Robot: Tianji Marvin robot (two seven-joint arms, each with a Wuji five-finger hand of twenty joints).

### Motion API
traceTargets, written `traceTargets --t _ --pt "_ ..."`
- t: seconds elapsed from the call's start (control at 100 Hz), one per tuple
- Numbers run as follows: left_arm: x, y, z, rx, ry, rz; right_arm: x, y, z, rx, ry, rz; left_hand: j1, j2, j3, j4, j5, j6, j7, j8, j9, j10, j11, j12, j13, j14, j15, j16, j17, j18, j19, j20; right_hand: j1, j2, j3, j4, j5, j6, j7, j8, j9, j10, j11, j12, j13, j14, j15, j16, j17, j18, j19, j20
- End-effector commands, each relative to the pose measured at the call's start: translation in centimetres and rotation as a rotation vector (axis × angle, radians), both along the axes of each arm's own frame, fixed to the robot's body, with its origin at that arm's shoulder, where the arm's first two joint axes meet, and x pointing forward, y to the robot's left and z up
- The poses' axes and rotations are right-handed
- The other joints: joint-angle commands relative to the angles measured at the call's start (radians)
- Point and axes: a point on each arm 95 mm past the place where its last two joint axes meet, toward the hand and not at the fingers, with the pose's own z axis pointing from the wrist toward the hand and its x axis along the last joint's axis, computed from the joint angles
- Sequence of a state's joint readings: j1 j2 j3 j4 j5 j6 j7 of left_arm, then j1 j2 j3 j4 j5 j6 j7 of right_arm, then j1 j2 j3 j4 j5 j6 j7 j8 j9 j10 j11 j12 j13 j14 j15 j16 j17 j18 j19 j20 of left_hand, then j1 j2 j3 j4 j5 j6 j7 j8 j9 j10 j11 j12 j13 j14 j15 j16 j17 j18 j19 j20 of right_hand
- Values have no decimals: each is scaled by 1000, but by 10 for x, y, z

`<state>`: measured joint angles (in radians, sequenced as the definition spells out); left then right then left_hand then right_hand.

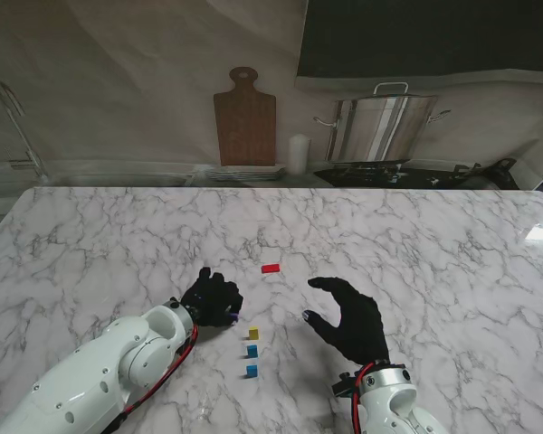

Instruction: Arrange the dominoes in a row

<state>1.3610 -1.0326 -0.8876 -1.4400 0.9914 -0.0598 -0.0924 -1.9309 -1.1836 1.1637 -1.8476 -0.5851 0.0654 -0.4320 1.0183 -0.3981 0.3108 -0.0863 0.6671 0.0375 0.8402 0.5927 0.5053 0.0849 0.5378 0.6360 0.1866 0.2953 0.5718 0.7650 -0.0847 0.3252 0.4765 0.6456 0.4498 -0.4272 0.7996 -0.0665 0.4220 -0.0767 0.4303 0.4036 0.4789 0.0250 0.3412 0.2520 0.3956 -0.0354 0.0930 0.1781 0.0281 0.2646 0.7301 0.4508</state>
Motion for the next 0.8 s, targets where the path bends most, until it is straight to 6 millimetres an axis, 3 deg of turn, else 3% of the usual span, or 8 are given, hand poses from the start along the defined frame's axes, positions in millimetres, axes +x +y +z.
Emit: traceTargets --t 0.0,0.04,0.12,0.23,0.32,0.42,0.61,0.79 --pt "-2 -3 3 -27 -1 9 -1 0 -2 3 6 -1 35 -19 74 19 34 -66 75 39 -53 12 59 43 -23 22 -4 -10 -19 4 -23 30 -8 36 10 22 12 5 6 15 7 4 14 4 -9 0 6 3 -3 -3 16 15" --pt "-3 -3 5 -42 -7 14 -1 0 -2 4 6 -1 30 -24 85 15 37 -66 73 39 -67 4 128 116 -19 23 5 -5 -18 5 -20 34 -8 36 9 22 11 5 7 16 7 4 14 4 -10 -1 6 3 -3 -3 16 15" --pt "-3 -3 11 -72 -21 24 -1 0 -2 4 6 -1 23 -35 104 10 43 -68 72 37 -48 -8 197 403 -11 20 38 20 -17 10 -7 35 -8 37 9 23 11 7 7 16 7 5 14 4 -9 -1 6 3 -3 -3 17 16" --pt "-5 -2 21 -115 -43 43 -1 0 -2 3 8 -1 18 -41 101 9 53 -84 67 27 9 -39 344 593 8 1 161 118 -16 14 19 35 -7 37 9 23 11 5 7 16 7 4 14 4 -8 0 7 3 -3 -3 19 16" --pt "-6 -1 28 -140 -53 54 -1 1 -2 4 9 1 15 -41 80 10 65 -106 61 9 94 -101 502 619 77 -28 255 195 -13 15 83 48 -7 39 9 23 13 6 8 16 7 3 14 4 -9 -1 6 3 -3 -3 20 16" --pt "-7 0 33 -155 -53 62 -1 1 -3 5 9 1 15 -37 64 14 67 -122 56 1 206 -166 566 576 157 -57 278 202 -9 15 137 46 -7 38 9 23 12 5 8 16 8 4 14 4 -8 -1 7 3 -3 -2 20 16" --pt "-9 0 37 -191 -32 86 -1 0 -2 4 9 -1 18 -49 70 12 70 -131 61 -7 397 -251 341 397 233 -55 183 112 -10 13 180 16 -8 38 8 23 12 5 8 16 9 4 14 4 -9 0 6 3 -3 -2 21 16" --pt "-11 0 39 -205 -15 99 0 0 -2 6 9 -2 20 -46 71 12 67 -133 59 -15 503 -240 32 214 270 -42 118 53 -3 14 206 7 -8 39 8 23 12 5 8 16 9 4 14 5 -8 0 6 3 -4 -3 21 15"
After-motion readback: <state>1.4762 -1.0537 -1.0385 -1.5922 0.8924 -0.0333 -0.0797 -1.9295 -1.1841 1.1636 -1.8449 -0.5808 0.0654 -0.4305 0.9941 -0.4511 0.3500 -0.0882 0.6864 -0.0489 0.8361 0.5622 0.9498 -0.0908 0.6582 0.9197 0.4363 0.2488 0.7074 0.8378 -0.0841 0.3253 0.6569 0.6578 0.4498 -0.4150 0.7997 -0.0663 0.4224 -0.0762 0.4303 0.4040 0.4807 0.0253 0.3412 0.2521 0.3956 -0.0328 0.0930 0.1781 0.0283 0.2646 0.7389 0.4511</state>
